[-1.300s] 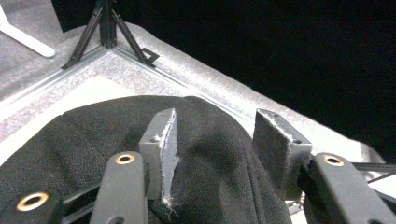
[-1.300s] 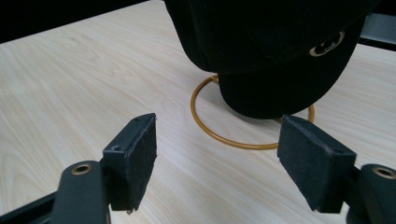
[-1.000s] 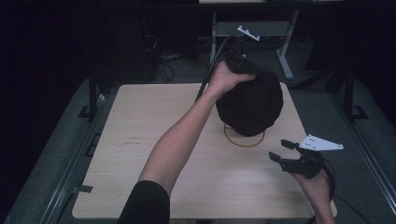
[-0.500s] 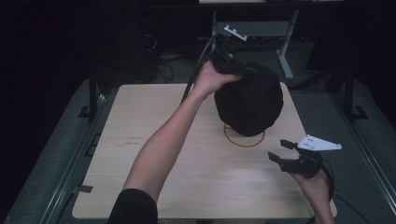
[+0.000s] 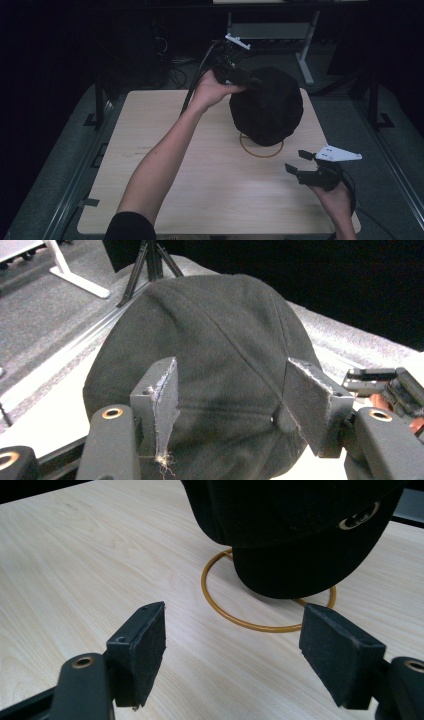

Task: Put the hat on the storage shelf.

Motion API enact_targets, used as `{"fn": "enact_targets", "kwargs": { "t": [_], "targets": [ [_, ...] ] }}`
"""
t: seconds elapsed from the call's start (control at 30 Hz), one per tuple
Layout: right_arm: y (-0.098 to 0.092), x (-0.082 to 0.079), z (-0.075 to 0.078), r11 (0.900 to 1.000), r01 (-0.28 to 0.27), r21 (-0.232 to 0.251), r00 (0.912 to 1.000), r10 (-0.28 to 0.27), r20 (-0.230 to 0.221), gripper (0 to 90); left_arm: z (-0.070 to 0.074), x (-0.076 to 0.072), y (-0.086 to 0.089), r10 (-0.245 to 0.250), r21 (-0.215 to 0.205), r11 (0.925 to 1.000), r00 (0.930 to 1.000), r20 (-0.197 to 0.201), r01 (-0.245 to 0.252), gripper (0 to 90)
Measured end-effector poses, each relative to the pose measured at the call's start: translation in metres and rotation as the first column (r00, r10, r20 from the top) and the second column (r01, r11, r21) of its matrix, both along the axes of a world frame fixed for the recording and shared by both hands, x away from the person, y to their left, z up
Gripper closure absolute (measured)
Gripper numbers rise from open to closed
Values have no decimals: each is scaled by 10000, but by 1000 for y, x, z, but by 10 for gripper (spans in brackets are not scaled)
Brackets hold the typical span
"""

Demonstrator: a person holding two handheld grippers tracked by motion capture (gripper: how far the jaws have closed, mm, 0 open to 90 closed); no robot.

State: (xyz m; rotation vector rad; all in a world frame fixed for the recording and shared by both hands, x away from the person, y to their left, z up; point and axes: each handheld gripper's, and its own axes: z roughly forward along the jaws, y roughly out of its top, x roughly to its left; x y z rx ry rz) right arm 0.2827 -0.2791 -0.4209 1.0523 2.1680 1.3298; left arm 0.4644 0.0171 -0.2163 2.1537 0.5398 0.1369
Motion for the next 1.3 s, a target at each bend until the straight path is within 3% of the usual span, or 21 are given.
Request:
{"fn": "enact_targets", "kwargs": {
  "t": [0.5, 1.3],
  "targets": [
    [5, 2, -2, 9998, -93, -156, 9999, 92, -103, 231, -7, -18, 21, 137, -69, 9999, 9998, 131, -136, 364],
    [14, 4, -4, 9993, -88, -371, 9995, 77, -298, 214, -40, -49, 70, 503, -1, 9987, 9983, 306, -503, 333]
  ]
}}
